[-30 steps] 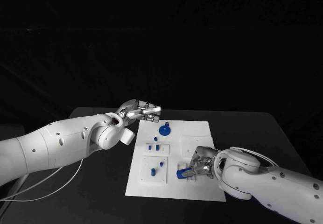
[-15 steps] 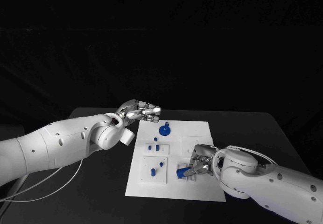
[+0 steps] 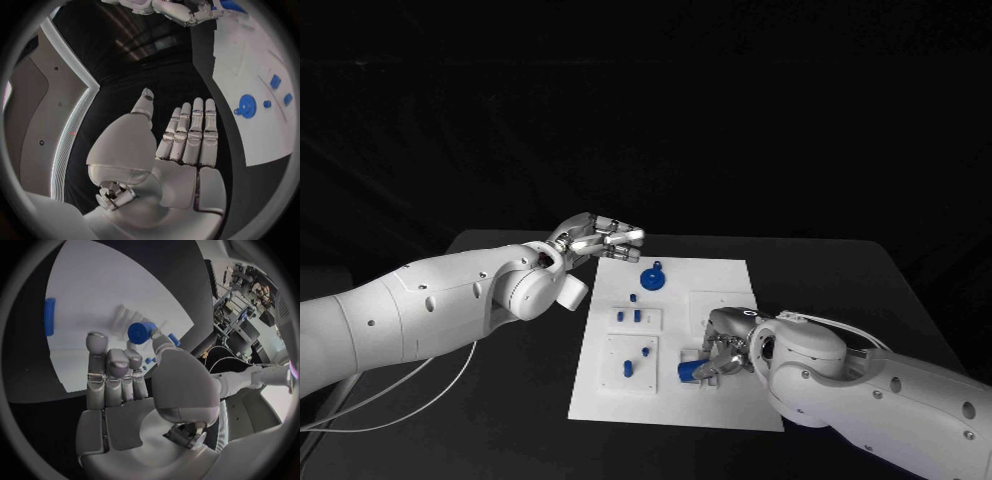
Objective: Assemble the parts on the task board
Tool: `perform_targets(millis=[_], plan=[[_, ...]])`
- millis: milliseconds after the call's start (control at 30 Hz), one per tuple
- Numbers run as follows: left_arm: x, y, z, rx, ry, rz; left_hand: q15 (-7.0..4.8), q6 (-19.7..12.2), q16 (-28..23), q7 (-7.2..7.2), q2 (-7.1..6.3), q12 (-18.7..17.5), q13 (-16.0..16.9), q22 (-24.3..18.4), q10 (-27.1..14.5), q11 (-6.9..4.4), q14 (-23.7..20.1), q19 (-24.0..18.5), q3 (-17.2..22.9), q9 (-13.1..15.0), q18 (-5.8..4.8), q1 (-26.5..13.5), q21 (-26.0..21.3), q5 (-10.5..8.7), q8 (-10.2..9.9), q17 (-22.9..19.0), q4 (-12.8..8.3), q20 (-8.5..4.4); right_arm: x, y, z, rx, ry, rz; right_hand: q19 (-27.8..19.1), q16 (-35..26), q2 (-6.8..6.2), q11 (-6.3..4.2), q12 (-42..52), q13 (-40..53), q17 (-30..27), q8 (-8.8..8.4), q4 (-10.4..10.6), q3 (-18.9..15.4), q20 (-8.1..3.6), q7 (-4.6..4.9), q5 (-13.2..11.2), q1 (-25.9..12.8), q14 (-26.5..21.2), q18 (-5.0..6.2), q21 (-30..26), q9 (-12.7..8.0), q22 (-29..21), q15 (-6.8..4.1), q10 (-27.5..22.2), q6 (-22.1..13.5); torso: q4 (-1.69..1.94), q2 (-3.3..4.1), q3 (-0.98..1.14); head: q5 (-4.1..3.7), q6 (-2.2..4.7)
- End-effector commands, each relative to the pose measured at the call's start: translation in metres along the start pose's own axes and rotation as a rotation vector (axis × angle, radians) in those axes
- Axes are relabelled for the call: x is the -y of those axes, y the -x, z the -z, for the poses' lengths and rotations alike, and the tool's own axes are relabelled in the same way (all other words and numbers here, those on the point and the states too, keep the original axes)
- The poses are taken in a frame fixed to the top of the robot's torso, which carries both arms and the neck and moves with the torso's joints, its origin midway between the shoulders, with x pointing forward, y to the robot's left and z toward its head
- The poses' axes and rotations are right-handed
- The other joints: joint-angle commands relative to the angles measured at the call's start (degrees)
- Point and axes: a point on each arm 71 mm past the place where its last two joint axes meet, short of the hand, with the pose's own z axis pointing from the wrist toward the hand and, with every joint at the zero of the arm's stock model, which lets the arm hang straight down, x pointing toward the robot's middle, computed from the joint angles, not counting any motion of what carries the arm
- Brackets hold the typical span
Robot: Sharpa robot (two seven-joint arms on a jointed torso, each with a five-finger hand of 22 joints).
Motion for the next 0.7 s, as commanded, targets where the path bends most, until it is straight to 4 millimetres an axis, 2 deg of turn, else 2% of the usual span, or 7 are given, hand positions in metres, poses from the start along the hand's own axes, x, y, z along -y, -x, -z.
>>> perform_targets(millis=[33,100,233,500,700], plan=[[0.0019,-0.001,-0.0005,-0.007,-0.008,0.0,-0.04,0.01,-0.18,0.33,0.44,-0.11,0.08,0.05,-0.44,0.01,0.03,0.06,-0.1,0.02,0.98,0.06,0.19,-0.11,0.26,0.06,-0.08,0.1,-0.0041,-0.0001,0.0002,0.004,0.023,0.064,2.56,-0.14,0.39,-0.41,-0.19,-0.08,-0.03,-0.03,-0.42,1.21,-0.04,-0.42,0.19,0.14,0.07,-1.19,-0.29,0.08,0.16,-0.15,0.08,1.49,0.0,-0.01,-0.02,-0.05,0.0],[0.0019,-0.0011,-0.0005,-0.007,-0.008,0.0,-0.05,0.04,-0.18,0.33,0.48,-0.11,0.08,0.05,-0.43,0.01,0.04,0.06,-0.12,0.03,0.98,0.0,0.19,-0.11,0.27,0.07,-0.01,0.1,-0.0051,-0.0008,-0.0002,0.005,0.026,0.076,2.58,-0.16,0.59,-0.51,-0.12,-0.09,-0.08,-0.03,-0.66,1.7,-0.07,-0.6,2.11,-0.13,0.09,-1.38,-0.17,-0.17,0.32,-0.15,0.23,1.97,0.0,-0.02,-0.03,-0.09,0.0],[0.0018,-0.001,-0.0005,-0.007,-0.008,0.0,-0.04,0.01,-0.18,0.32,0.55,-0.11,0.08,0.05,-0.46,0.01,0.04,0.06,-0.13,0.02,0.98,-0.04,0.19,-0.1,0.26,0.07,0.05,0.1,-0.0064,-0.0019,-0.0008,0.012,0.026,0.106,2.59,-0.12,0.68,-0.6,0.01,-0.03,-0.11,-0.03,-1.15,1.99,-0.12,-0.73,3.37,-0.34,0.12,-1.55,-0.13,-0.78,0.53,-0.18,0.4,2.45,-0.02,-0.03,-0.05,-0.13,0.0],[0.0018,-0.0007,-0.0004,-0.006,-0.007,0.0,-0.04,0.01,-0.18,0.32,0.55,-0.11,0.08,0.05,-0.46,0.01,0.04,0.06,-0.13,0.02,0.98,-0.04,0.19,-0.1,0.26,0.07,0.05,0.1,-0.0086,-0.0033,-0.0016,0.027,0.018,0.167,2.57,-0.18,0.29,-0.64,-0.24,-0.17,-0.25,-0.03,-1.04,1.67,-0.14,-0.78,3.57,-1.11,0.1,-1.66,-0.37,-1.47,0.63,-0.17,0.56,2.84,-0.02,0.0,-0.01,-0.21,0.03],[0.0016,-0.0003,-0.0004,-0.004,-0.006,-0.001,-0.02,0.01,-0.18,0.39,0.62,-0.12,0.08,0.05,-0.49,0.06,-0.02,0.03,-0.16,0.02,0.99,-0.02,0.18,-0.1,0.26,0.07,0.13,0.12,-0.0096,-0.0046,-0.0028,0.025,0.008,0.192,2.55,-0.71,-0.28,-0.5,-1.01,-0.53,-0.75,0.01,1.18,0.01,-0.01,-0.57,2.57,-2.06,0.03,-1.63,-1.0,-1.81,0.56,-0.01,0.17,2.42,-0.05,-0.03,-0.03,-0.32,0.03]])
